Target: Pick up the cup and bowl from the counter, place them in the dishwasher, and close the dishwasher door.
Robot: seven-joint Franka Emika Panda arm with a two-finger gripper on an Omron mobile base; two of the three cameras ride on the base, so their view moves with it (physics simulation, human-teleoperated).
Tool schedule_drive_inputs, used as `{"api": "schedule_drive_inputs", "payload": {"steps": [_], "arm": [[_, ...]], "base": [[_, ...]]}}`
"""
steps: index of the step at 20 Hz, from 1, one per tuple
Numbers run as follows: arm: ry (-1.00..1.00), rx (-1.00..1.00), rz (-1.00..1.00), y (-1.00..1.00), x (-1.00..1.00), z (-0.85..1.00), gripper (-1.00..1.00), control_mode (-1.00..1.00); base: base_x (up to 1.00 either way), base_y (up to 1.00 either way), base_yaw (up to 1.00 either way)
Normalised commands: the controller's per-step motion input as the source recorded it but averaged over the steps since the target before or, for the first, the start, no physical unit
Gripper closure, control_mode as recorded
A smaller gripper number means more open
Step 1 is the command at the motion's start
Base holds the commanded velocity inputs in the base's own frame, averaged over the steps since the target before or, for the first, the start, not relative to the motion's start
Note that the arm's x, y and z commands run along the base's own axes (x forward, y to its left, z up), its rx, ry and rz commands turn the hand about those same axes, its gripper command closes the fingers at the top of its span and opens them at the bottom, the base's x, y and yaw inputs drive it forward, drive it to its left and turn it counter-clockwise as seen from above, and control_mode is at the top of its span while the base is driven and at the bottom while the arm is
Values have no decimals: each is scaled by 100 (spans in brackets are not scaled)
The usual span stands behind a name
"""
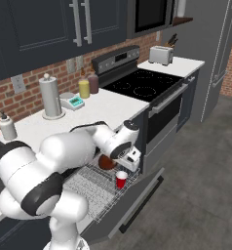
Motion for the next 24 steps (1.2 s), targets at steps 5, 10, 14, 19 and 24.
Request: {"api": "schedule_drive_inputs", "payload": {"steps": [5, 10, 14, 19, 24], "arm": [[-1, 41, 0, -2, 9, -63, 100, -100], [3, 11, 0, 21, 20, -39, 100, -100], [15, -1, 0, 52, 33, -35, 100, -100], [17, -4, 0, 41, 34, -44, 100, -100], [8, 0, 0, 3, 15, -65, 100, -100]], "base": [[0, 0, 0], [0, 0, 0], [0, 0, 0], [0, 0, 0], [0, 0, 0]]}}
